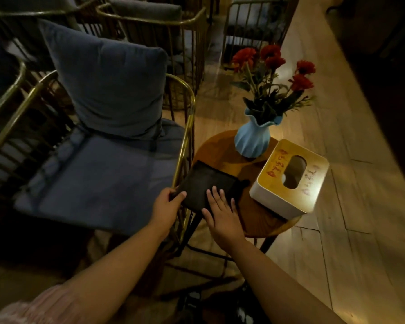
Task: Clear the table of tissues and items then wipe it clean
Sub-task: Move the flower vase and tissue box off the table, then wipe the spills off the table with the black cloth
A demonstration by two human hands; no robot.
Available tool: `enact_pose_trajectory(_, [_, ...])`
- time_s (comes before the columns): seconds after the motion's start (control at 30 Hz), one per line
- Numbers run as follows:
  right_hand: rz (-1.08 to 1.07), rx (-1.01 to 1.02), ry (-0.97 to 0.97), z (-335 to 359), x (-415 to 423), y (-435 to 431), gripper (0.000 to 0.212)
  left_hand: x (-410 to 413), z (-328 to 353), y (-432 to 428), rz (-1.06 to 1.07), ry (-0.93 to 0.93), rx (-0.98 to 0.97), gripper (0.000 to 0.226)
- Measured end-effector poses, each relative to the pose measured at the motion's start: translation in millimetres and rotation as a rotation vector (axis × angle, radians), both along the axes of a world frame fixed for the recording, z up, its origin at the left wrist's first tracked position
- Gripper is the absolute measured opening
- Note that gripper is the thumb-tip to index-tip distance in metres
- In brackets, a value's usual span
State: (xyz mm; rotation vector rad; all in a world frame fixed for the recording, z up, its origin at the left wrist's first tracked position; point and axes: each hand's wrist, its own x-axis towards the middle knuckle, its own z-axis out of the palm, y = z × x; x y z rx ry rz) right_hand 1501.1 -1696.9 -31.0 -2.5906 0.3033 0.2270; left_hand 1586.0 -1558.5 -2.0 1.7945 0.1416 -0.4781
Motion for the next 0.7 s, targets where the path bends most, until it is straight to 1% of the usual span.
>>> enact_pose_trajectory(0.07, [-0.007, 0.086, -0.063, 9.4, -14.3, 10.1, 0.057, -15.2, 12.2, 17.4, 0.042, 0.058, -0.138, 0.012])
enact_pose_trajectory(0.13, [-0.024, 0.144, -0.146, 20.3, -26.0, 22.4, 0.054, -33.9, 26.0, 39.9, 0.087, 0.031, -0.203, 0.016])
enact_pose_trajectory(0.23, [-0.010, 0.244, -0.214, 35.9, -31.4, 40.8, 0.052, -63.5, 46.2, 75.3, 0.167, -0.058, -0.177, 0.020])
enact_pose_trajectory(0.3, [0.047, 0.285, -0.243, 44.3, -35.6, 61.1, 0.052, -91.5, 58.4, 104.1, 0.227, -0.080, -0.170, 0.014])
enact_pose_trajectory(0.4, [0.141, 0.331, -0.267, 50.4, -45.2, 104.5, 0.052, -139.6, 73.3, 151.6, 0.317, -0.160, -0.088, 0.018])
enact_pose_trajectory(0.47, [0.221, 0.368, -0.265, 52.7, -53.6, 136.7, 0.053, -169.0, 83.1, 184.5, 0.360, -0.224, 0.005, 0.013])
enact_pose_trajectory(0.6, [0.478, 0.380, -0.225, 60.1, -69.4, 208.5, 0.054, -223.3, 95.7, 258.8, 0.463, -0.250, 0.117, 0.021])
enact_pose_trajectory(0.7, [0.671, 0.362, -0.174, 69.9, -73.6, 269.9, 0.054, -262.8, 98.9, 308.2, 0.548, -0.269, 0.193, 0.020])
